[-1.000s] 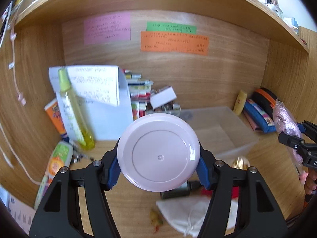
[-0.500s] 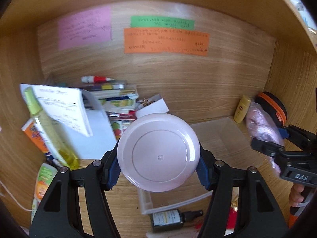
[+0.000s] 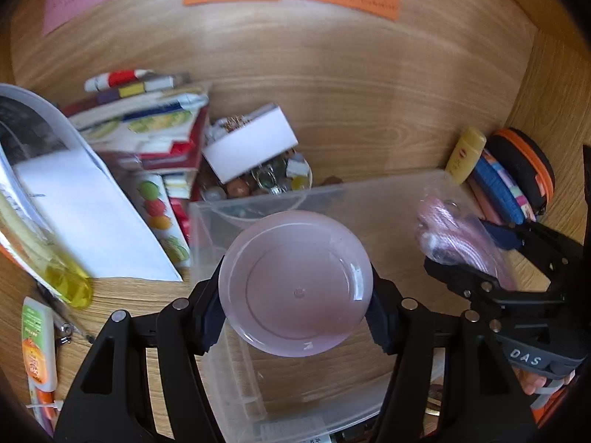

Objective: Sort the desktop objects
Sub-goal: 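Lift both held items and carry them over the clear plastic bin, then open the left tool to drop the compact while the right tool drops the rope into the bin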

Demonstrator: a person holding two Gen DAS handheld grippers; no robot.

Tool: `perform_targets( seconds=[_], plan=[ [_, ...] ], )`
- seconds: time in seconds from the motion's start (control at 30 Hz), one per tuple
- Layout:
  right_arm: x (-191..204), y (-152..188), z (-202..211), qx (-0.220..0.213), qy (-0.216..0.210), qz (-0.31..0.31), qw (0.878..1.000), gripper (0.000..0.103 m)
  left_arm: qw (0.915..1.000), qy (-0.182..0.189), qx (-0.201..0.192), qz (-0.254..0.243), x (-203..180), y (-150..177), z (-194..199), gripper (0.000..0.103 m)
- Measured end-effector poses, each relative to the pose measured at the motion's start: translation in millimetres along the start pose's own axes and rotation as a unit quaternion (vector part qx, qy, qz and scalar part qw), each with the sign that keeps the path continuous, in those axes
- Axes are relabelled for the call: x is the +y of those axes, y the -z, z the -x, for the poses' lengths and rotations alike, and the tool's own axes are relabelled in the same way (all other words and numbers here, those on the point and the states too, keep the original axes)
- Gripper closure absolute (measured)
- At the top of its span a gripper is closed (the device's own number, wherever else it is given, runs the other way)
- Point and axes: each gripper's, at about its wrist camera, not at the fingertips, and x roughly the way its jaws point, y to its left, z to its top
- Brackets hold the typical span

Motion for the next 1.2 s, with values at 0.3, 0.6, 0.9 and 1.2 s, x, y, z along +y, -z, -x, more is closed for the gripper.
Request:
perform_targets(
  seconds=[0.3,0.6,0.9,1.2],
  plan=[
    [1,4,-15,0.017,0.022,0.017,0.999,0.051,0.9992,-0.007,0.028,-0.028,-6,7,-23,0.040],
    [14,8,-16,0.011,0.038,0.040,0.998,0.051,0.9983,-0.013,0.037,-0.043,-3,12,-30,0.040],
    [12,6,-8,0.002,0.033,0.033,0.999,0.040,0.9989,0.000,0.007,-0.047,4,12,-19,0.039],
    [6,-2,31,-0.037,0.046,0.011,0.998,0.021,0.9989,-0.003,-0.041,-0.024,24,6,13,0.029]
  ],
)
